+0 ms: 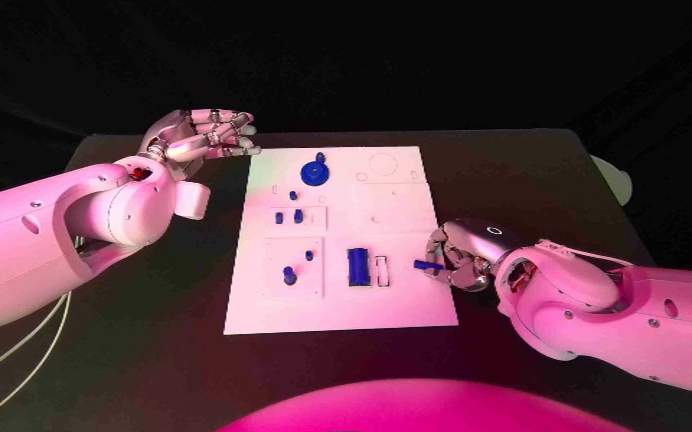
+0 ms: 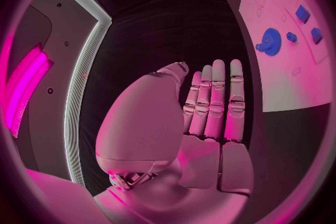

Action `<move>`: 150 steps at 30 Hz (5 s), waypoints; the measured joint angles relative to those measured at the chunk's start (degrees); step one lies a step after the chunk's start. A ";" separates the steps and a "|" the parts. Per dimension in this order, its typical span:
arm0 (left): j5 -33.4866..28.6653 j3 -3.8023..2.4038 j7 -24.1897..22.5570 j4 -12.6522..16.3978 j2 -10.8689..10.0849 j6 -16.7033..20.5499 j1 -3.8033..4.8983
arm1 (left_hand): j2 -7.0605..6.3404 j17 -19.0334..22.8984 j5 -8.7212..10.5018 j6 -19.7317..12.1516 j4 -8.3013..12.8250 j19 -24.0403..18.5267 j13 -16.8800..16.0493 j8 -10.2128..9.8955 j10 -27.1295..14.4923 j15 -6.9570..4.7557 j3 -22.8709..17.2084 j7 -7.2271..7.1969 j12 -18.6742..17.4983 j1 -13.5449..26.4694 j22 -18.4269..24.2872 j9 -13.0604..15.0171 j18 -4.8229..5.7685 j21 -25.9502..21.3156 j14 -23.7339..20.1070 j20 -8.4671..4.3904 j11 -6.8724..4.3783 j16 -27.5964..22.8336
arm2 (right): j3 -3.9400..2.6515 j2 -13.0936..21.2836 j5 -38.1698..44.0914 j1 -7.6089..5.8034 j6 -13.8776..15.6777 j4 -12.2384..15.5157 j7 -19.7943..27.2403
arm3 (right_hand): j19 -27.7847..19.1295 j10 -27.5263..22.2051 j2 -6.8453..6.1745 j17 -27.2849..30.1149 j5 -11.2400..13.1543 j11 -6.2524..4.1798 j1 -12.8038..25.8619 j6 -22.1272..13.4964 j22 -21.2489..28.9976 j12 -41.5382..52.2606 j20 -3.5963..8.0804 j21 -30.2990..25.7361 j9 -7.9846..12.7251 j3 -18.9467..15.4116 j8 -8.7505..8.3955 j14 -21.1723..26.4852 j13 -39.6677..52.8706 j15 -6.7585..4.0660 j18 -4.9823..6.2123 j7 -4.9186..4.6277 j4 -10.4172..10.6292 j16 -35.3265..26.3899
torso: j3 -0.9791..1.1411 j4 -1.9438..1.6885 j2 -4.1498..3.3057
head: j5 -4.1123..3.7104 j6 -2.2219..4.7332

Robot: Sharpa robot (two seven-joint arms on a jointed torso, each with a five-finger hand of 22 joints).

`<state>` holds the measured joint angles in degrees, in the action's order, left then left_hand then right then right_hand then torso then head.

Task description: Assemble the parts on the task board

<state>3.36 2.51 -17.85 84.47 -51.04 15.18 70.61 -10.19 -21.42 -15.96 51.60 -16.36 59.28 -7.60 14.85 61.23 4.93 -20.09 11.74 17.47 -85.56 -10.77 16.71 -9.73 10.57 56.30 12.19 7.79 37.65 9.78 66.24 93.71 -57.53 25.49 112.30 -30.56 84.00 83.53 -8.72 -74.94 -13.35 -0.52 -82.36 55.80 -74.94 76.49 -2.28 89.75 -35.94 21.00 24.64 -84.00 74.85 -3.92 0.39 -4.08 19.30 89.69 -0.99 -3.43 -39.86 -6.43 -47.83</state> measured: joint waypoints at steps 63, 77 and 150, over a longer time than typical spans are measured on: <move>-0.01 0.01 0.27 0.51 -0.32 -0.18 0.02 | 0.00 -0.12 0.00 0.00 0.24 0.21 -0.08 0.37 -0.20 0.00 -0.24 0.00 0.28 0.00 0.16 0.07 0.00 -0.21 0.00 0.21 0.20 0.00 | -0.04 -9.00 -6.60 -1.45 -0.42 0.13 -2.96 | 0.00 -0.01 -2.37 0.04 -0.25 0.02 16.43 1.05 -0.01 0.47 0.00 0.00 -1.29 11.01 0.88 -0.02 0.08 0.01 0.00 0.53 -3.32 0.00 | 0.06 0.05 -0.06 | 0.83 -0.83; -0.01 0.01 0.32 0.57 -0.42 -0.21 0.01 | 0.00 -0.11 0.00 0.00 0.24 0.21 -0.07 0.37 -0.20 0.00 -0.24 0.00 0.28 0.00 0.16 0.07 0.00 -0.21 0.00 0.21 0.20 0.00 | -0.01 -9.07 -6.41 -1.40 -0.45 0.26 -3.66 | 0.00 0.21 -1.71 0.03 0.28 -0.20 19.80 2.10 0.00 1.28 0.00 0.00 -1.62 10.93 1.06 -0.02 0.07 0.01 0.00 0.76 -2.93 0.00 | 0.09 0.09 -0.06 | 0.80 -0.83; -0.01 0.01 0.54 0.39 -0.50 -0.22 0.00 | 0.00 -0.26 0.00 -0.41 0.24 0.20 -0.17 0.37 -0.20 0.00 -0.55 0.00 0.28 0.00 0.37 0.09 0.00 -0.49 0.00 0.20 0.20 0.00 | -0.04 -6.31 -9.35 -0.96 -0.84 -0.35 2.71 | 0.00 0.41 -3.58 0.03 2.37 -0.40 16.66 2.36 0.00 1.51 0.00 0.00 -2.27 -1.41 1.06 -0.03 0.06 -0.40 0.00 1.02 -2.95 0.00 | 0.05 0.10 -0.03 | 1.41 -1.04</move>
<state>3.35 2.52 -17.30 84.85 -51.54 14.96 70.61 -10.19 -21.68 -15.96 51.19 -16.12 59.48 -7.77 15.22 61.03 4.93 -20.64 11.74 17.75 -85.56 -10.40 16.81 -9.73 10.08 56.30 12.39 7.99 37.65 9.74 59.93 84.36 -58.48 24.65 111.95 -27.85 84.01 83.94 -12.31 -74.91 -10.98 -0.92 -65.70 58.15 -74.94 78.00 -2.27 89.75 -38.20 19.59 25.71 -84.03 74.90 -4.32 0.39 -3.07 16.35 89.68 -0.94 -3.33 -39.89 -5.03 -48.87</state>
